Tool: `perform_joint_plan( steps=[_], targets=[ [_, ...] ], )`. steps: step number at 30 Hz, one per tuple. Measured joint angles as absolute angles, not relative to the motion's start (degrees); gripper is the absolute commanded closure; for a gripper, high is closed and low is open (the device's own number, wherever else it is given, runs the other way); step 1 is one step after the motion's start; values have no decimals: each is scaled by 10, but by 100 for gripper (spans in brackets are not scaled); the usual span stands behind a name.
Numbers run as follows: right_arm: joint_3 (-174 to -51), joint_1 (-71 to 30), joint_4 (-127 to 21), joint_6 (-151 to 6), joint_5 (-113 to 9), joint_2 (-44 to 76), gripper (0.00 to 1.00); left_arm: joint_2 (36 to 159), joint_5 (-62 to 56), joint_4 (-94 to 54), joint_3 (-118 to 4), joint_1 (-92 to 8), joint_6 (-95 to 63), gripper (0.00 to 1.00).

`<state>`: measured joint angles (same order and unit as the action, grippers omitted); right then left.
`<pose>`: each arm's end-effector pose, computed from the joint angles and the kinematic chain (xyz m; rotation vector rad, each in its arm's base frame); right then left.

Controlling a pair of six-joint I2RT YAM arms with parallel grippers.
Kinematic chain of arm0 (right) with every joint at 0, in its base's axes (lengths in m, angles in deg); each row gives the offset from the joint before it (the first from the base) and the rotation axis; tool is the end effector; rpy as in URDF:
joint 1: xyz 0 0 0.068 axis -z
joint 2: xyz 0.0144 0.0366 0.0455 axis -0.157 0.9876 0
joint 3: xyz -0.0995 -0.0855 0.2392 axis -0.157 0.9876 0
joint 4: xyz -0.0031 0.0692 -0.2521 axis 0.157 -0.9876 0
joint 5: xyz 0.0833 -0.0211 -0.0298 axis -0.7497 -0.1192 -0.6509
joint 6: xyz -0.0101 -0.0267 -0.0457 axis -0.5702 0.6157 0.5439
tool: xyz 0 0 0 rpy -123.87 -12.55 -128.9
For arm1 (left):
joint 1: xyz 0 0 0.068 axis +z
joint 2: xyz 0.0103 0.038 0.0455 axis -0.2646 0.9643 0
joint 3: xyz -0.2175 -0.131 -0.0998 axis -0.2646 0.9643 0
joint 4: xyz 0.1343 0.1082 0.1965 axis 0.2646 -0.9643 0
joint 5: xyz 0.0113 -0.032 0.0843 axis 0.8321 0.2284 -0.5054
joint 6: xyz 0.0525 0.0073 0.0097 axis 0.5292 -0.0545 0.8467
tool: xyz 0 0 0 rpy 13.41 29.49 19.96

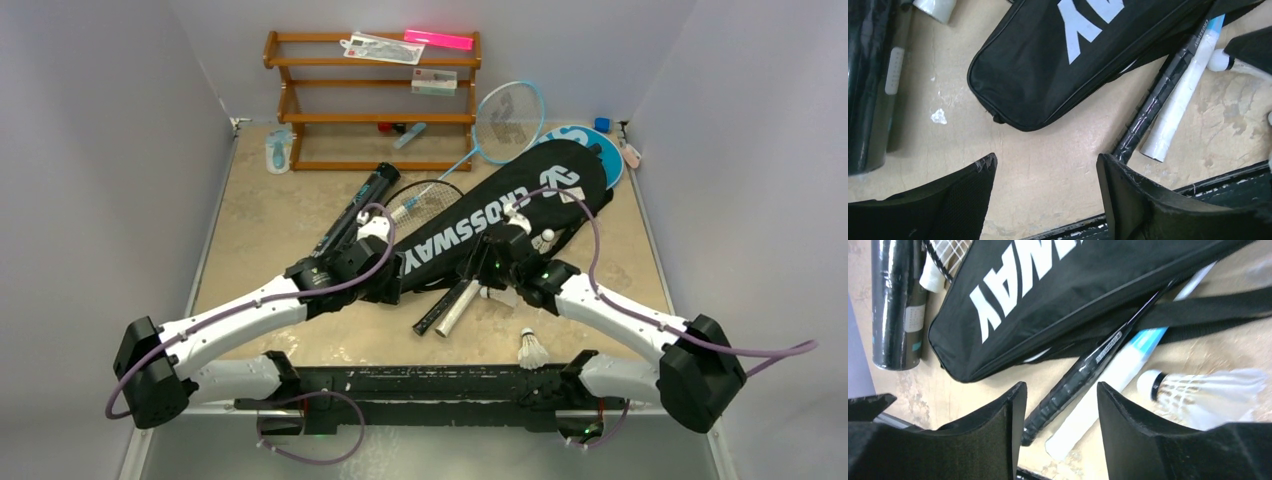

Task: Pack up the badminton gear
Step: Place the racket in the racket bag.

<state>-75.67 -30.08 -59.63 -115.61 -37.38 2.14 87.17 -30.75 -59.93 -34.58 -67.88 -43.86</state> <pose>0.1969 0.1546 0.2293 0.2813 2.2671 0.7259 0.1466 -0.1715 0.2608 0.1303 2.4391 -0.2981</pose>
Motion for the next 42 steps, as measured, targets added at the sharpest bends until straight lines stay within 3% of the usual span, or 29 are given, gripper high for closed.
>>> perform_joint_plan(
  steps=[6, 9, 13, 19, 25, 31, 42],
  targets=[
    [-762, -367, -605, -1234, -347, 73, 53, 883, -295, -514, -329, -679, -353, 29],
    [-765, -370, -605, -1264, -345, 125, 50, 897, -286, -459, -314, -679, -307, 29],
    [-765, -370, -594, -1295, -341, 137, 48, 946, -259, -398, -305, -675, -255, 17],
    [-766, -370, -583, -1314, -339, 154, 47, 1029, -222, -337, -305, -669, -205, 19],
    [-766, -370, -588, -1322, -348, 187, 47, 1033, -213, -298, -298, -653, -180, 21],
    [-767, -370, -586, -1332, -348, 198, 65, 991, -200, -263, -260, -621, -168, 32],
    [-768, -368, -606, -1338, -348, 172, 80, 1043, -219, -278, -273, -644, -101, 31]
  ],
)
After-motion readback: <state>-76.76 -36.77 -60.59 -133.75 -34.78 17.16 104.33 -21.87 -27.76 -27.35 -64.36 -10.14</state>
